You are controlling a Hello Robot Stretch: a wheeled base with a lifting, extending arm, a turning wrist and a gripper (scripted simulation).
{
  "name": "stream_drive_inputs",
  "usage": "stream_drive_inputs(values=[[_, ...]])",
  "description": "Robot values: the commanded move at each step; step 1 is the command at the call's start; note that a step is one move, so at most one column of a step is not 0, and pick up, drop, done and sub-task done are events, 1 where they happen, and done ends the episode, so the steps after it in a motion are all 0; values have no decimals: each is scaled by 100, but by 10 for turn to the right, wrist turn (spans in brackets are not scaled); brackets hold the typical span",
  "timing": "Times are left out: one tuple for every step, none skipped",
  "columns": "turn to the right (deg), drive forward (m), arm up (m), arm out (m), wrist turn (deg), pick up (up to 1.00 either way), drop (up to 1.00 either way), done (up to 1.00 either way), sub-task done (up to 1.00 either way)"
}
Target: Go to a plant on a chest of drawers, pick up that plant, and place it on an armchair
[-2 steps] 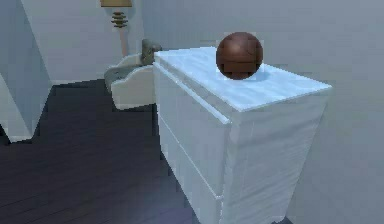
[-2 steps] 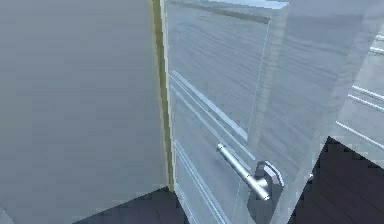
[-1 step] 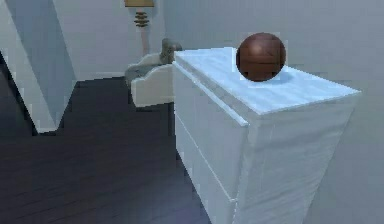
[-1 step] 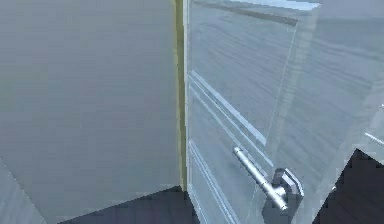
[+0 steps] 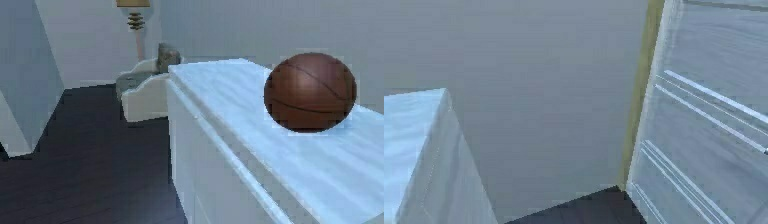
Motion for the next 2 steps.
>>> stream_drive_inputs(values=[[-360, 0, 0, 0, 0, 0, 0, 0, 0], [0, 50, 0, 0, 0, 0, 0, 0, 0]])
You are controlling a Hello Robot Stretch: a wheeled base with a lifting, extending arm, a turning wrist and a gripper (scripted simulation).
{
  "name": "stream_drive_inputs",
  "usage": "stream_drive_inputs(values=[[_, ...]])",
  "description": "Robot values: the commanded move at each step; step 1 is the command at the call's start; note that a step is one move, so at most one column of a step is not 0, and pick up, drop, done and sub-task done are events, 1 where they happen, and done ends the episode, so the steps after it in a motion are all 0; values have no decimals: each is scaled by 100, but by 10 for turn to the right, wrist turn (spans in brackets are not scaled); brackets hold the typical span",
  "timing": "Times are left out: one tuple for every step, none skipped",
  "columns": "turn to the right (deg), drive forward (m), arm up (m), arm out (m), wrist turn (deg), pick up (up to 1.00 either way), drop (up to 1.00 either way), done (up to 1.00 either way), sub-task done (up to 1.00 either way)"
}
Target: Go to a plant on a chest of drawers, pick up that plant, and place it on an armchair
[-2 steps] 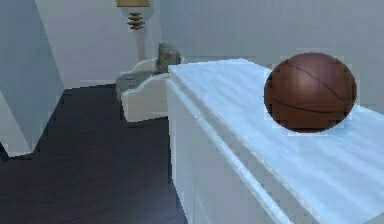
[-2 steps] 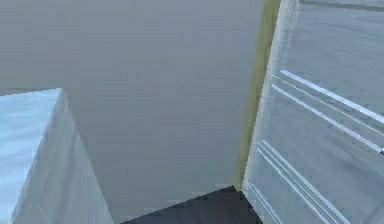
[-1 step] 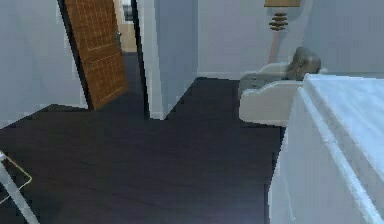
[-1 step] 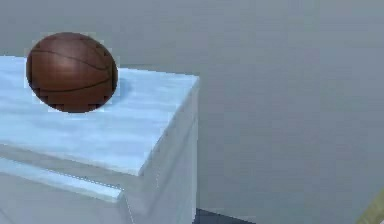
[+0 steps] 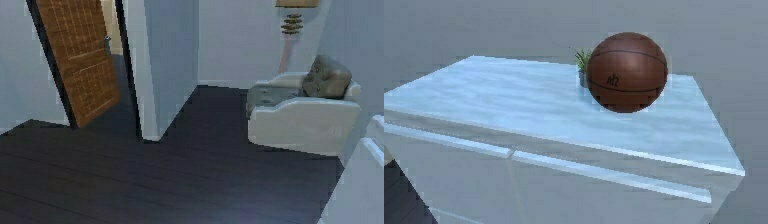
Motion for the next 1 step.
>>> stream_drive_inputs(values=[[0, 0, 50, 0, 0, 0, 0, 0, 0]])
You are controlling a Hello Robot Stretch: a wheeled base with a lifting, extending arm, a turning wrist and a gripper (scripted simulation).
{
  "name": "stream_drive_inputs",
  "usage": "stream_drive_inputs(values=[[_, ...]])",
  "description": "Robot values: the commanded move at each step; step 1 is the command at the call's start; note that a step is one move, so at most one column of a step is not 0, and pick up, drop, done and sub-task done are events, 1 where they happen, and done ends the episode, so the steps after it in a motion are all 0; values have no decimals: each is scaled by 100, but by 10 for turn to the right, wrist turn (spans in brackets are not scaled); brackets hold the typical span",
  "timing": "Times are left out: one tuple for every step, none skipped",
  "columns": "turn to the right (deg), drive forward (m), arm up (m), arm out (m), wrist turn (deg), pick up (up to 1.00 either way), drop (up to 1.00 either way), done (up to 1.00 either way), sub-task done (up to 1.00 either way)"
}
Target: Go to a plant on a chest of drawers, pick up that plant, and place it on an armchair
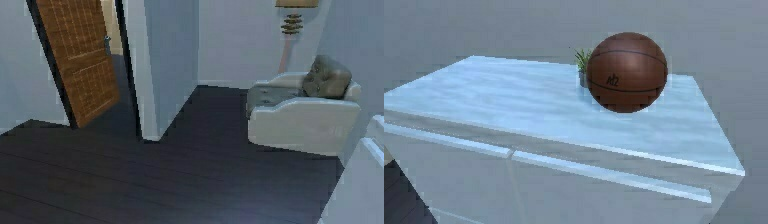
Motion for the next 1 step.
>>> stream_drive_inputs(values=[[0, 0, 38, 0, 0, 0, 0, 0, 0]])
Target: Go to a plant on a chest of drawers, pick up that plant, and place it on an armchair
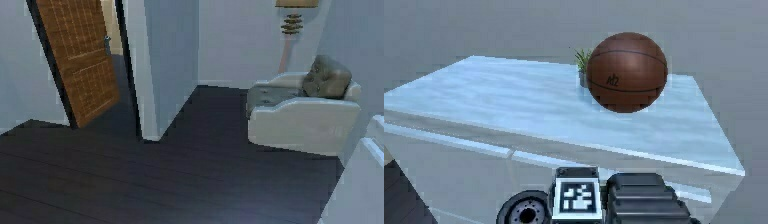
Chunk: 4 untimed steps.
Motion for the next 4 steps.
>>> stream_drive_inputs(values=[[0, 0, 0, 46, 0, 0, 0, 0, 0], [0, 0, 0, 0, 450, 0, 0, 0, 0], [0, 0, 0, 0, 450, 0, 0, 0, 0], [0, 0, 0, 0, 450, 0, 0, 0, 0]])
